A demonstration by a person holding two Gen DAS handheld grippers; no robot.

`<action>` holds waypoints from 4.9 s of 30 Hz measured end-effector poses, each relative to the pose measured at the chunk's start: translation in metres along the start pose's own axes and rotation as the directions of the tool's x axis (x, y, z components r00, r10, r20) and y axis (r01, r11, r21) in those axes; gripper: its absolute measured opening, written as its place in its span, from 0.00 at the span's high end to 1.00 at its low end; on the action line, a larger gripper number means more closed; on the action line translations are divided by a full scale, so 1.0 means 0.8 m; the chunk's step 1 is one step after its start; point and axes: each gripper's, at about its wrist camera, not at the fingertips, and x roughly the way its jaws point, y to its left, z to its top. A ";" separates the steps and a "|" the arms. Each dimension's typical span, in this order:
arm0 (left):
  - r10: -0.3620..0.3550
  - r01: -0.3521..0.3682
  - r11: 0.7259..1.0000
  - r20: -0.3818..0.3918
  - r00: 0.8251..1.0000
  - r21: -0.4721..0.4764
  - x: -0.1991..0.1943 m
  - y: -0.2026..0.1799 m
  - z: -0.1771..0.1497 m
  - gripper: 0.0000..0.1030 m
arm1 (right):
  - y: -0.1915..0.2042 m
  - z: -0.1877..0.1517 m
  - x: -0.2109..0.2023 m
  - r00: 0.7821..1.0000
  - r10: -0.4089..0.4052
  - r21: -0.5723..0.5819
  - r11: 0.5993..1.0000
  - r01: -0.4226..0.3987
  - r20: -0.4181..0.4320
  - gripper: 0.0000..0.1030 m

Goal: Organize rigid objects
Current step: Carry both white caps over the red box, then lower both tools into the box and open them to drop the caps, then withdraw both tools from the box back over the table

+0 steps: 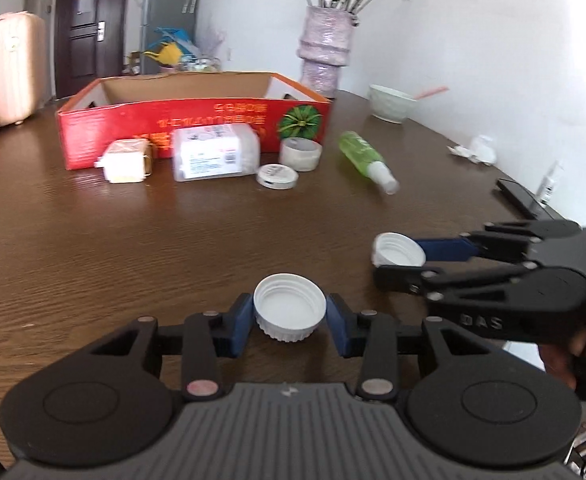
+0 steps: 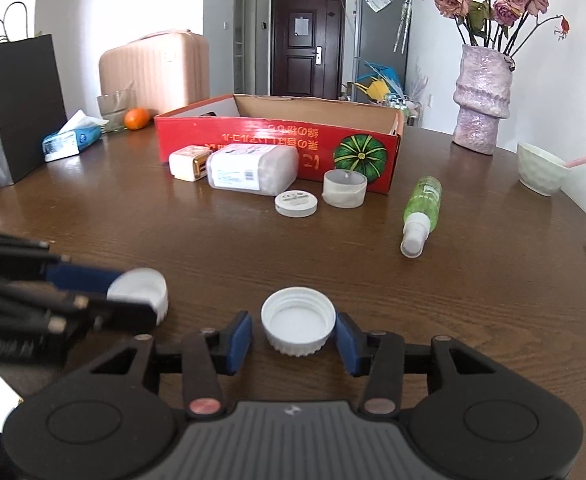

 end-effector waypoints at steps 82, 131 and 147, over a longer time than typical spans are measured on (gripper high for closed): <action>0.031 -0.050 0.988 -0.135 0.990 -0.144 0.290 0.268 0.378 0.42 | -0.107 0.388 0.404 0.975 0.135 0.267 0.960 -0.085 -0.177 0.56; 0.204 -0.217 0.976 0.322 0.925 0.006 -0.231 0.020 -0.016 0.00 | 0.043 -0.007 -0.157 0.985 -0.003 0.064 0.998 -0.009 0.170 0.28; 0.111 -0.127 0.990 0.217 0.970 0.062 -0.118 0.034 0.004 0.00 | 0.015 0.023 -0.099 0.991 -0.076 0.099 0.993 0.066 0.106 0.26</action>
